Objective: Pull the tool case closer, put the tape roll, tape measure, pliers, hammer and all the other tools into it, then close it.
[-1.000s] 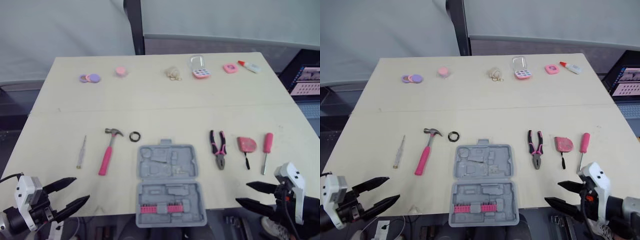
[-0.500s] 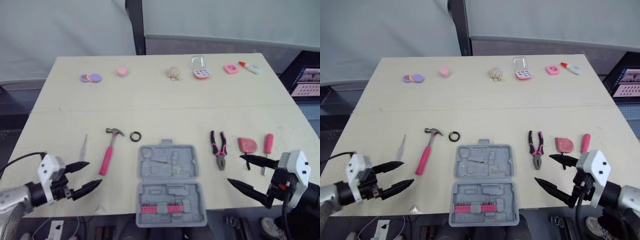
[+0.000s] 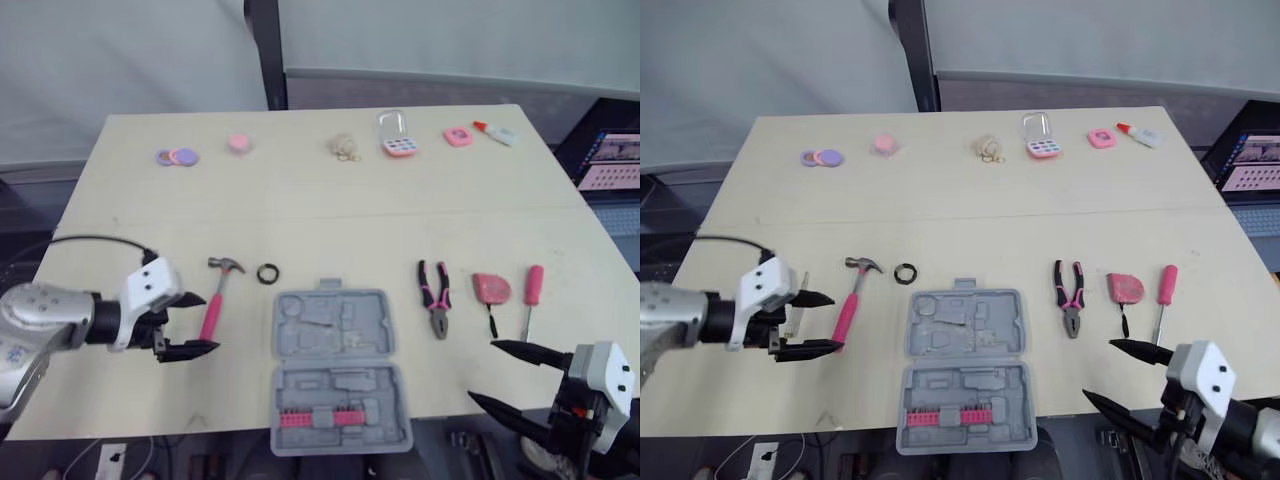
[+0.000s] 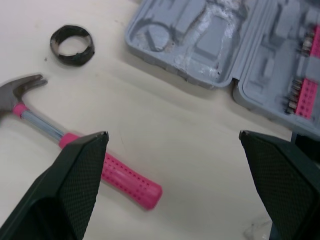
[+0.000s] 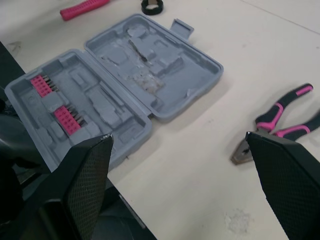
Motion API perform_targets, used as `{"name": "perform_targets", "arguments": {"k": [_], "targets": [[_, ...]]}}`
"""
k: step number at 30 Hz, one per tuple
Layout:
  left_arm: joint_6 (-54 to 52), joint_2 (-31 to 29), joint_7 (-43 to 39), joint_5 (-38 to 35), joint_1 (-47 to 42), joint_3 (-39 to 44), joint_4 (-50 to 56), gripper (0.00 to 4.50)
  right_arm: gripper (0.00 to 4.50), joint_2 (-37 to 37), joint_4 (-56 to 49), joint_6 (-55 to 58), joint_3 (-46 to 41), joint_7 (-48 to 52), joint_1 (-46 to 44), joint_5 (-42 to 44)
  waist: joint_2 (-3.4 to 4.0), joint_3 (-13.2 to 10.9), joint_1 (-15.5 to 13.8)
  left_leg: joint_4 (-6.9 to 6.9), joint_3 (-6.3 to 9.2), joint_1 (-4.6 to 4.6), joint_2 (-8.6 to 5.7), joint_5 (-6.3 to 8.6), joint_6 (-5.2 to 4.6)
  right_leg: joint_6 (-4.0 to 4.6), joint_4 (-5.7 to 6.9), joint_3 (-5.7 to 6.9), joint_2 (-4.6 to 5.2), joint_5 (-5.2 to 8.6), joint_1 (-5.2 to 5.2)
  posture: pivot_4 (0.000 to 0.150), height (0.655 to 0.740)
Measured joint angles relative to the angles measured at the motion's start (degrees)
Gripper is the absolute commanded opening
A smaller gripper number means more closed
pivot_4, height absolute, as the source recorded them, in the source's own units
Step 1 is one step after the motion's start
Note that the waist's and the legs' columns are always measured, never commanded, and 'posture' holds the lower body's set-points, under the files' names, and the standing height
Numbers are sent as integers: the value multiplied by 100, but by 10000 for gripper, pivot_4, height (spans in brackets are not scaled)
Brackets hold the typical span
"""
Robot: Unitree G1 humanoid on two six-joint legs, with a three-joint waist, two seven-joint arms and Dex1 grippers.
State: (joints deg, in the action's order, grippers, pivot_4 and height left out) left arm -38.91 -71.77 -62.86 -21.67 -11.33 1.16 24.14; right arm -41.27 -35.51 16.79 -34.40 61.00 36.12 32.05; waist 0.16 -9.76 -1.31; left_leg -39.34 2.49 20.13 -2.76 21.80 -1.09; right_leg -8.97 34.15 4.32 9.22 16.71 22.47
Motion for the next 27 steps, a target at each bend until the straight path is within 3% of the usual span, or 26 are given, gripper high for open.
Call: {"name": "perform_targets", "arguments": {"k": [5, 11, 19, 27], "targets": [[355, -216, -908, 1358, -1832, -1732, -99, 45000, 44799, -95, 69, -51, -123, 26, 61, -37, 16, -1, -5, 2, -61, 0, 2, 0, 0, 0, -2, 2, -7, 0, -1, 1500, 7400], [339, 951, -1552, 2876, -3680, -3272, -1153, 45000, 44799, -122, 88, -47, -244, -32, 37, -70, 9, -5, -57, -24, -68, 13, 4, 0, -5, -4, -2, 3, -9, -2, -2, 1500, 7400], [894, 2415, -1865, 4033, -4742, -4345, -2917, 45000, 44799, -210, 154, -42, -477, -80, 51, -313, 1, -10, -22, -31, -70, 17, 9, 3, -9, -5, 1, 6, -12, -2, 2, 1500, 7400], [1576, 2831, -2121, 4655, -4928, -4528, -3802, 45000, 44799, -68, 28, 6, -758, -81, 361, -290, 0, -10, -22, -37, -69, 20, 11, 4, -11, -6, 2, 7, -12, -2, 4, 1500, 7400]]}}
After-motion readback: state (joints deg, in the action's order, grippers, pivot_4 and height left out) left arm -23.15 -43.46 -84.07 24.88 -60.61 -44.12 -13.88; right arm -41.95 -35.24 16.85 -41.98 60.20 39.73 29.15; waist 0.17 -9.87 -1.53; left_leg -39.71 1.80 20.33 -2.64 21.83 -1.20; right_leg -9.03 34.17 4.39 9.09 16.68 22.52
